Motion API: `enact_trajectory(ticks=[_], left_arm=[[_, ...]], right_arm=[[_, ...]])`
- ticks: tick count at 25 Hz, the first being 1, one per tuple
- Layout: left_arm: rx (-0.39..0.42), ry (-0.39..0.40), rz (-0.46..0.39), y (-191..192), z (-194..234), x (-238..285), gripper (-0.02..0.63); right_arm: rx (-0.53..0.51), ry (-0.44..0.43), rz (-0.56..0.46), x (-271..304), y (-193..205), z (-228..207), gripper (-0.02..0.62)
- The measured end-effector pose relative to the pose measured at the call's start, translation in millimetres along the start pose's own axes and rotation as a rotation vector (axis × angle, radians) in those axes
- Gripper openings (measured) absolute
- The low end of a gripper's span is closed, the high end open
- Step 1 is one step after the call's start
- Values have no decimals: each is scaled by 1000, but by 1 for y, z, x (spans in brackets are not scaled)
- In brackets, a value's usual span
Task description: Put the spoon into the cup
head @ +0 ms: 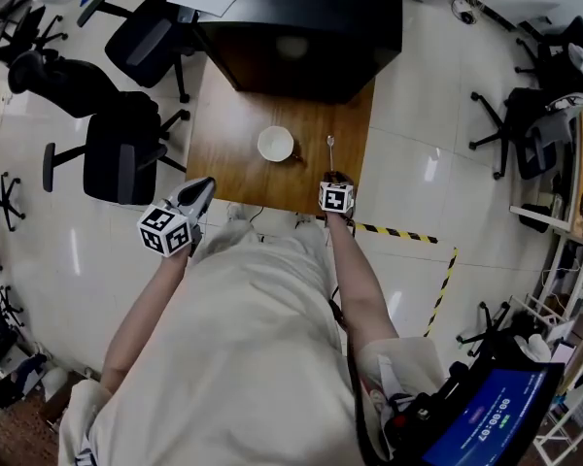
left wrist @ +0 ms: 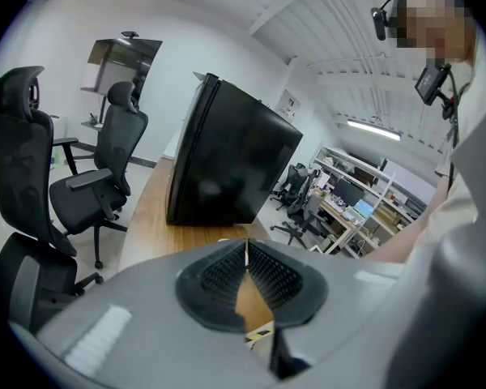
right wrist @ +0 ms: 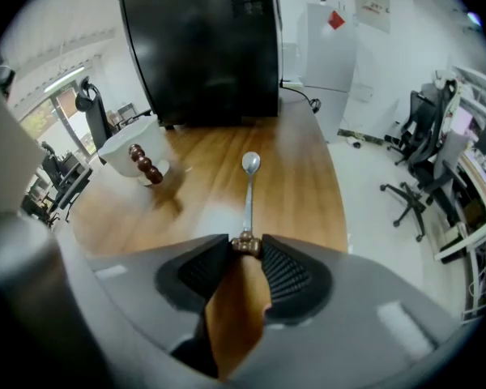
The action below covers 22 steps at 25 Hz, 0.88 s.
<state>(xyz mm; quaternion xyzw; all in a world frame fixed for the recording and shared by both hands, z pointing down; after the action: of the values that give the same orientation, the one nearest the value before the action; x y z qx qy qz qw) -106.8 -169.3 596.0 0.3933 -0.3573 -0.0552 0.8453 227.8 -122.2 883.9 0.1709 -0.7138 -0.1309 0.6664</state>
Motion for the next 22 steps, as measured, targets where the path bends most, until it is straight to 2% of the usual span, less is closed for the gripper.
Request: enact_trajectory(ticks=[5, 9, 14, 22], left_arm=[[-37, -9, -5, 3, 6, -2, 0], [-37, -1, -11, -1, 8, 4, 0], [-20, 15, -16, -5, 6, 12, 0], [-17, 33, -29, -5, 7, 15, 0]], right_arm=[[-61, -11, -16, -4, -8, 4, 127], [-36, -38, -33, -12, -8, 4, 126], [-29, -94, -105, -43, -26, 12, 126], [-96, -196, -183, -88, -52, 49, 126]])
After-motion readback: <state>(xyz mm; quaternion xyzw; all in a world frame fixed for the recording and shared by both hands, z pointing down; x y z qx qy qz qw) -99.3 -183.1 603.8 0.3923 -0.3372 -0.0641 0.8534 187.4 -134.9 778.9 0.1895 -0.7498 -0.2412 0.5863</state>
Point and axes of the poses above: the fingertips, and each gripper's own axes: x forward along the fingers, z to its left, y out of its underside, the point moved 3 cm from there along -x, backward along the fingers, and after that the axes turned 3 degrees about z, right-handed, at the moved point
